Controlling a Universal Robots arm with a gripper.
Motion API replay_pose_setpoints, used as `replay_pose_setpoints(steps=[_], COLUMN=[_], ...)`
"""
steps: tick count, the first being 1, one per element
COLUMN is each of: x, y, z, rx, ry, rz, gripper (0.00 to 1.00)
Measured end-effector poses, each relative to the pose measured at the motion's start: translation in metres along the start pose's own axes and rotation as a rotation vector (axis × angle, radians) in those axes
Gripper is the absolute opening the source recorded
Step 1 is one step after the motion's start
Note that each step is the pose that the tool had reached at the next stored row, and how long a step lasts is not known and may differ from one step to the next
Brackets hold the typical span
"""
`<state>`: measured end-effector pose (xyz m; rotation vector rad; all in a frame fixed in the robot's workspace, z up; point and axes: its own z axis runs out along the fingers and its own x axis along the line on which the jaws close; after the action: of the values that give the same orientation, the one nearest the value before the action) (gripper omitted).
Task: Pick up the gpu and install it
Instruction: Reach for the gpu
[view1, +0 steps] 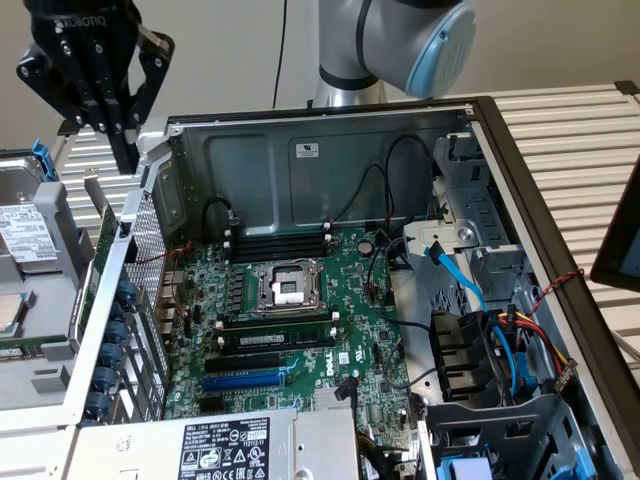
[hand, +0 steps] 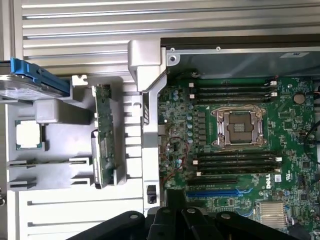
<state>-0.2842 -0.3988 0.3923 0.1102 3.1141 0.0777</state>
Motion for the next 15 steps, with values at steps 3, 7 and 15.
replay_pose_setpoints(steps=[3, 7, 15], x=[0.014, 0.032, 0.068], y=[-0.001, -0.0022, -0.0046], z=[-0.0004, -0.0009, -0.0014], rx=[-0.0004, -0.0009, -0.0015], ry=[0.0, -0.0001, -0.0005], rz=[0.0, 0.0, 0.0], gripper=[0.11, 0.11, 0.11])
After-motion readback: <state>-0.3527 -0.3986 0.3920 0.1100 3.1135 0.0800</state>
